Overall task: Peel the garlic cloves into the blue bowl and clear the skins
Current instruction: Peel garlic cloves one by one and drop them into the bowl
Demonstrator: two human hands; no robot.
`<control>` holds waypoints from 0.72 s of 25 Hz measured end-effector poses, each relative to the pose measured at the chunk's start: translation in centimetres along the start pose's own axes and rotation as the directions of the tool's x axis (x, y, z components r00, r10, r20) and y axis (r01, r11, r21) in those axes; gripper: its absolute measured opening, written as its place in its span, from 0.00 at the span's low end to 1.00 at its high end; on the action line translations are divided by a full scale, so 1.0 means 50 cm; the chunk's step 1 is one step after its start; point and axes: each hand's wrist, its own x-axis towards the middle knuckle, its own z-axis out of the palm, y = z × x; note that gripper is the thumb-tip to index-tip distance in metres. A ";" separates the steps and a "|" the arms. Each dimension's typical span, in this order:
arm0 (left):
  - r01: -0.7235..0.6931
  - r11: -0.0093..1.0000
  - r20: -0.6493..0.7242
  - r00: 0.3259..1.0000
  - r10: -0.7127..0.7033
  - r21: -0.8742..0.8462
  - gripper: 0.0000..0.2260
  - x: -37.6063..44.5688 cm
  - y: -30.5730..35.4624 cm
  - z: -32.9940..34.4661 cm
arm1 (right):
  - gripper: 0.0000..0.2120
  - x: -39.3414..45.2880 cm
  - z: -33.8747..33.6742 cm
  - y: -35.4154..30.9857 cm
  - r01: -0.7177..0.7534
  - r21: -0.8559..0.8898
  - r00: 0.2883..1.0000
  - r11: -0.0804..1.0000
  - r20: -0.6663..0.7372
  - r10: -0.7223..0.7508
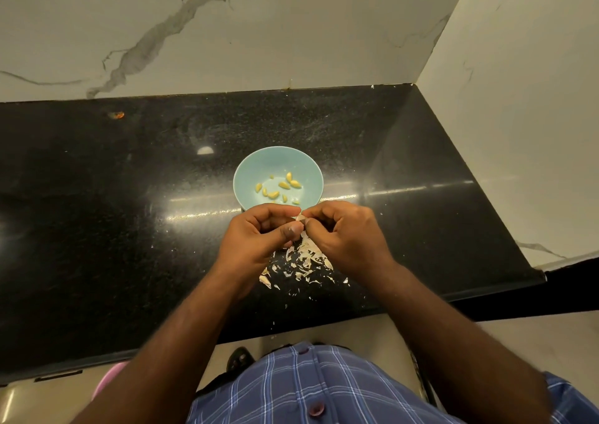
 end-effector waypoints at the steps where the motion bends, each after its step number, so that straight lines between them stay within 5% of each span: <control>1: -0.027 0.999 0.009 1.000 0.026 0.042 0.14 0.000 -0.001 -0.001 | 0.07 -0.001 -0.001 -0.002 -0.005 -0.004 1.000 1.000 0.003 0.005; 9: -0.138 0.961 -0.001 0.990 0.142 0.238 0.06 0.001 -0.009 -0.008 | 0.10 -0.011 0.001 -0.008 -0.005 -0.049 0.992 0.999 0.129 0.011; 13: -0.148 0.943 -0.003 0.988 0.156 0.297 0.04 -0.001 -0.012 -0.008 | 0.12 -0.012 0.002 -0.016 0.098 -0.224 0.982 0.970 0.178 -0.058; 18: -0.135 0.922 -0.032 0.987 0.157 0.363 0.04 0.001 -0.017 -0.006 | 0.13 -0.022 0.011 -0.026 0.168 -0.323 0.985 0.932 0.028 -0.168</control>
